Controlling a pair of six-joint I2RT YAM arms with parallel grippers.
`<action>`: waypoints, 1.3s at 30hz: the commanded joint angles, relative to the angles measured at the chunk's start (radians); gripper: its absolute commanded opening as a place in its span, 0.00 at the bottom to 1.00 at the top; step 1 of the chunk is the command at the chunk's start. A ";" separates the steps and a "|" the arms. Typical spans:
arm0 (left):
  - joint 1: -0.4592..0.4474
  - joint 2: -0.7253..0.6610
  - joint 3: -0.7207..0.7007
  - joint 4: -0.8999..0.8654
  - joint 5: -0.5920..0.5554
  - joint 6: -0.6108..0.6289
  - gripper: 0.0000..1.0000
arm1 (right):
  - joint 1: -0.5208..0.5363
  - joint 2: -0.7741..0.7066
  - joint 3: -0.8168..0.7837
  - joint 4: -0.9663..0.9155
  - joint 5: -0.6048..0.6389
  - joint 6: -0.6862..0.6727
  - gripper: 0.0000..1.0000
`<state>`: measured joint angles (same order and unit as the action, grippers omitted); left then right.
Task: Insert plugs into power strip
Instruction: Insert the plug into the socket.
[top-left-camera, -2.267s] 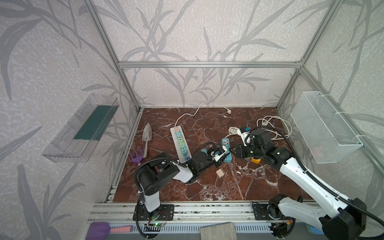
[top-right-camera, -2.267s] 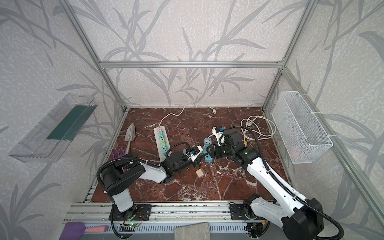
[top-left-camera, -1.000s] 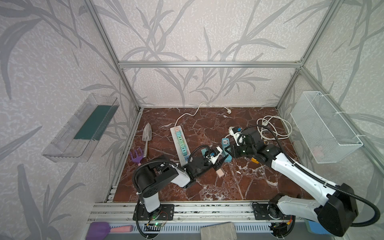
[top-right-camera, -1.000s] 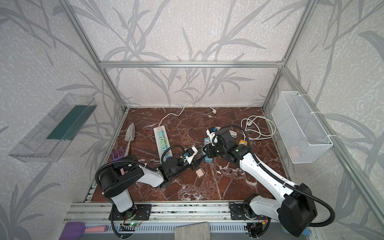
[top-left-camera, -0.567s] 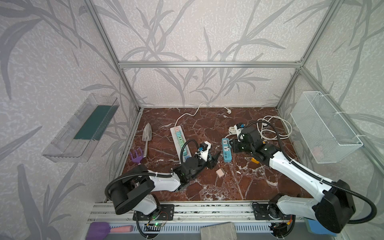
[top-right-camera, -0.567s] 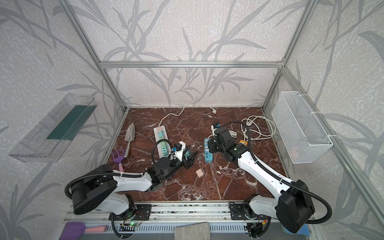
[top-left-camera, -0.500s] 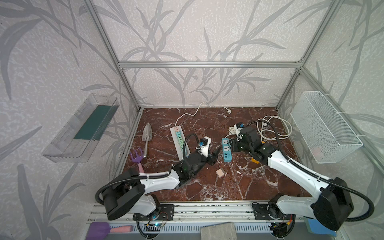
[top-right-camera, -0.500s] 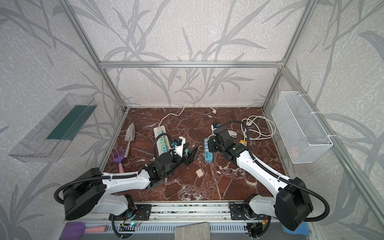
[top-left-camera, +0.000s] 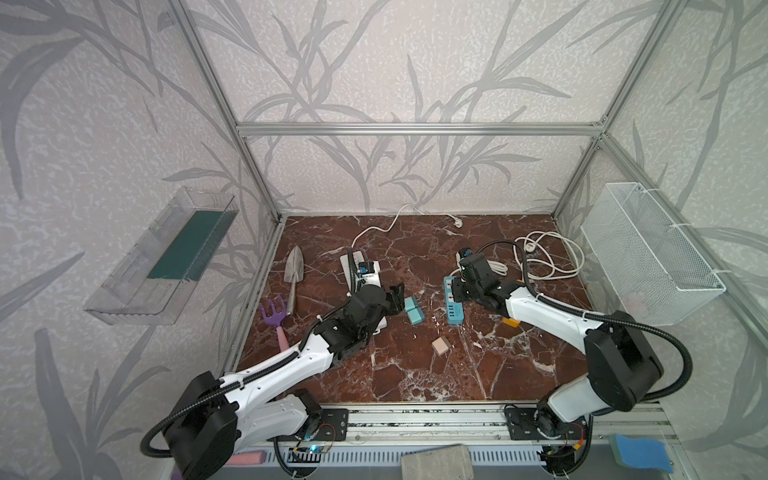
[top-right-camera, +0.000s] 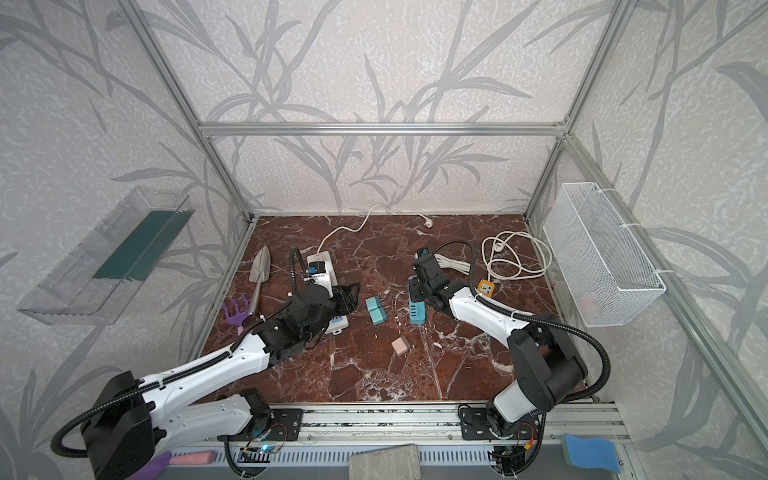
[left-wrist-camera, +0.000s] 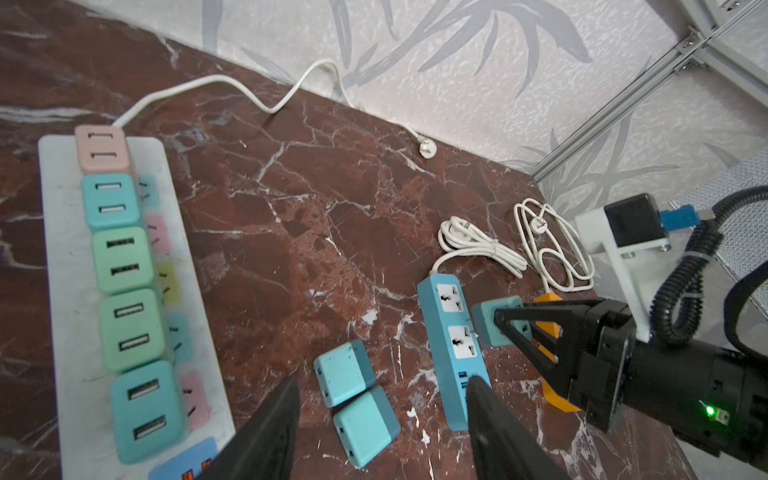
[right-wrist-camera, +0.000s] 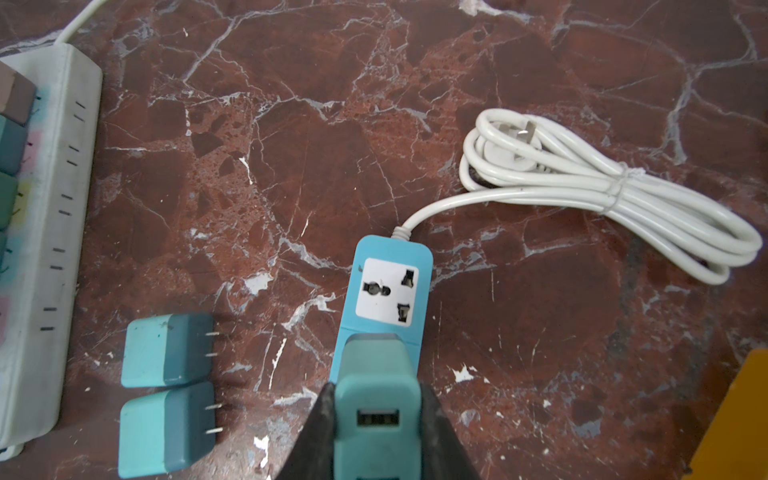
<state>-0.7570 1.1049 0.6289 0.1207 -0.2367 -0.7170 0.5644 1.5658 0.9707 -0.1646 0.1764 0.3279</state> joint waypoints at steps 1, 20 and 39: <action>0.006 -0.037 -0.006 -0.008 0.032 -0.068 0.64 | -0.006 0.035 0.055 0.033 0.041 -0.025 0.00; 0.041 -0.040 -0.069 0.061 0.055 -0.115 0.64 | -0.039 0.135 0.109 0.014 0.085 -0.043 0.00; 0.053 -0.042 -0.081 0.071 0.048 -0.105 0.64 | -0.045 0.306 0.157 -0.130 0.034 -0.009 0.00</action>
<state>-0.7109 1.0679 0.5709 0.1730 -0.1806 -0.8127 0.5228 1.8046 1.1618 -0.1925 0.2291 0.2996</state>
